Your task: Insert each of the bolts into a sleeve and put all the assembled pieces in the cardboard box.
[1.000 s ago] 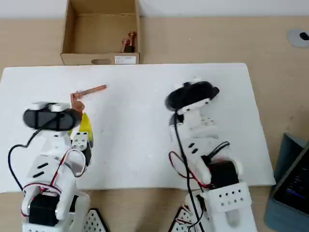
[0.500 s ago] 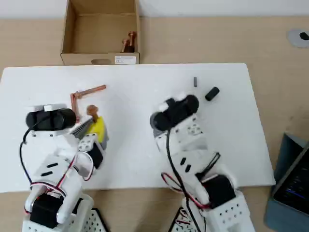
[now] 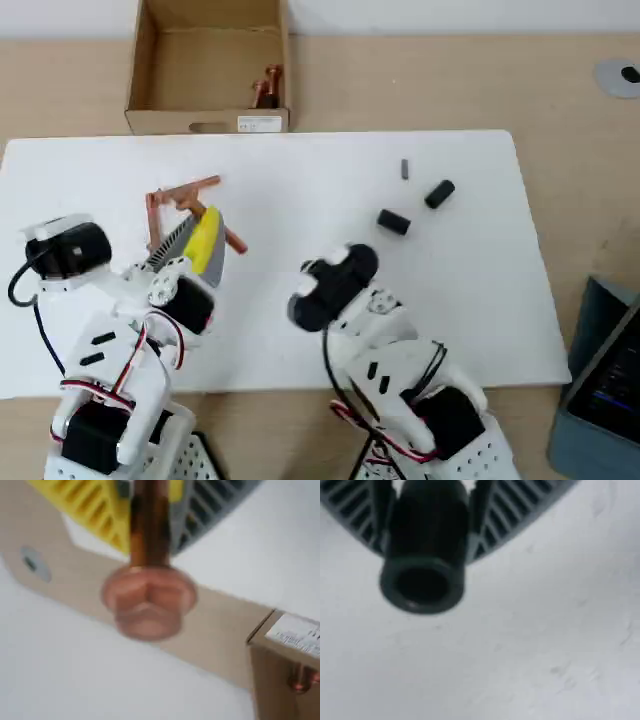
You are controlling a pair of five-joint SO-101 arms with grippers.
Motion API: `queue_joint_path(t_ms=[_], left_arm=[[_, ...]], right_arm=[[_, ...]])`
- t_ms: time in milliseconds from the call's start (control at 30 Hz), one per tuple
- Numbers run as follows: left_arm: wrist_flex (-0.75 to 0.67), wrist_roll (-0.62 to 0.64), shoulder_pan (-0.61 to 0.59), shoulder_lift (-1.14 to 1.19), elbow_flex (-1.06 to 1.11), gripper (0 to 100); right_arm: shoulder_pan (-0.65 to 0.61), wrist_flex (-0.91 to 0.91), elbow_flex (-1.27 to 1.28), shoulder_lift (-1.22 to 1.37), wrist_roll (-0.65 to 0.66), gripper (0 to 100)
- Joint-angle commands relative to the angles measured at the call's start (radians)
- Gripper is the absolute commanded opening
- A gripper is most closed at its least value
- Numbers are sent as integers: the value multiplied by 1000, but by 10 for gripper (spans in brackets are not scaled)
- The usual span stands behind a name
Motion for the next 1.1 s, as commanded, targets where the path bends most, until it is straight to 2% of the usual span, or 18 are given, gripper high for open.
queue_joint_path(t_ms=[0, 167, 367, 633, 767, 1067], left_arm=[[-34, 8, 58, -12, -66, 2], [-32, 6, 130, -12, -86, 2], [-37, 6, 158, -12, -41, 2], [-34, 6, 158, -12, 44, 2], [-32, 6, 160, -12, 66, 2], [-31, 0, 245, -12, 84, 2]], right_arm=[[-30, 5, 8, -136, 41, 9], [-67, 5, 7, -142, 46, 9], [-114, -2, -12, -143, 46, 9], [-116, -3, -48, -143, 48, 9], [-116, -3, -54, -143, 94, 9], [-116, -5, -70, -143, 95, 9]])
